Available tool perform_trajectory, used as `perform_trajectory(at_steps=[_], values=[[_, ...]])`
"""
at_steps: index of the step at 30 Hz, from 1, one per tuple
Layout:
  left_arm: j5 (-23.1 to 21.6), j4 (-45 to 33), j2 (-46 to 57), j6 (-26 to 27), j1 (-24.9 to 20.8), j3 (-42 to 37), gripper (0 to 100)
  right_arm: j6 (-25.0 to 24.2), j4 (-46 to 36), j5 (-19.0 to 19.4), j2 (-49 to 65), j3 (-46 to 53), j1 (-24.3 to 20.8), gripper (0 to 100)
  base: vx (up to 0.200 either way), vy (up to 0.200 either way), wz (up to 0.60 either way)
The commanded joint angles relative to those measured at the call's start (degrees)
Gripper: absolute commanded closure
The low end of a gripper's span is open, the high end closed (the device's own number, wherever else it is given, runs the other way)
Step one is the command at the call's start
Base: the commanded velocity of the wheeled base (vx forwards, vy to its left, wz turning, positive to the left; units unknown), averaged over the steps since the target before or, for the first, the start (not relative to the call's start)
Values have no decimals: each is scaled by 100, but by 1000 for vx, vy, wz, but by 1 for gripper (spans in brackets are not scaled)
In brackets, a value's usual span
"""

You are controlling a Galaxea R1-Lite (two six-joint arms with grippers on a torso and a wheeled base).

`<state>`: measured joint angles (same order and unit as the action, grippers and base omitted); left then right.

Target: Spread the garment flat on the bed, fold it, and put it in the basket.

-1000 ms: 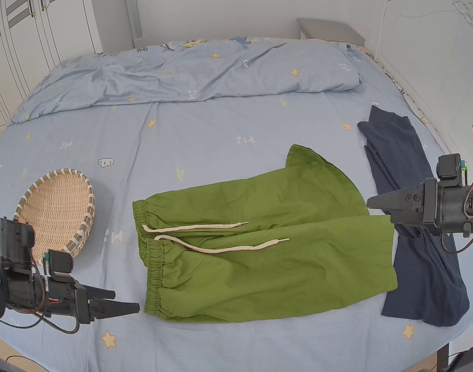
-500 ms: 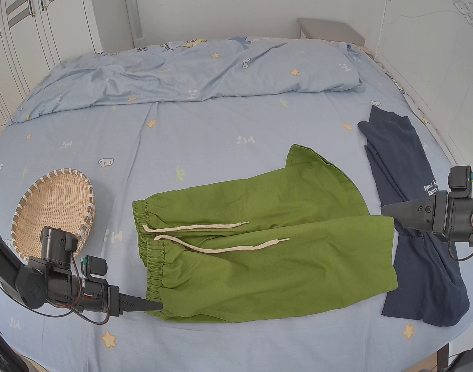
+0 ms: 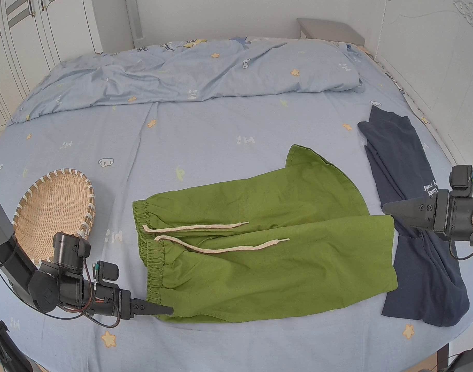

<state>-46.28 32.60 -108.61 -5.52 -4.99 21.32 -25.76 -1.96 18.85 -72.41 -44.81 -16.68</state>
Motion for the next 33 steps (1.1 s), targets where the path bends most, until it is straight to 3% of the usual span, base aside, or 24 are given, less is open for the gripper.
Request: perform_trajectory(at_steps=[1,2,3,14,20,23,24,26,30,33], values=[[13,124,-73,-28,-11,-5,0,-8,38,-4,-19,8,-2,0,0,0,0],[13,150,-73,-54,-11,-5,0,-8,38,-4,-19,16,-2,0,0,0,0],[13,186,-73,-89,-11,-5,100,-8,38,-4,-19,25,-2,0,0,0,0],[22,273,-38,-195,68,-163,100,-8,29,14,-19,192,253,0,0,0,0],[-233,265,235,-204,666,-462,100,133,-15,251,-247,649,859,0,0,0,0],[-593,247,279,-195,1017,-462,100,414,-15,453,-502,799,1105,0,0,0,0],[-1015,238,340,-168,1378,-471,100,721,-15,849,-669,992,1369,0,0,0,0],[-1279,229,384,-160,1597,-489,100,941,-15,1306,-766,1185,1562,0,0,0,0],[-1349,265,393,-125,1676,-568,100,1161,29,1877,-1038,1484,1764,0,0,0,0],[-1349,256,393,-98,1676,-576,100,1337,20,1921,-1302,1616,1773,0,0,0,0]])
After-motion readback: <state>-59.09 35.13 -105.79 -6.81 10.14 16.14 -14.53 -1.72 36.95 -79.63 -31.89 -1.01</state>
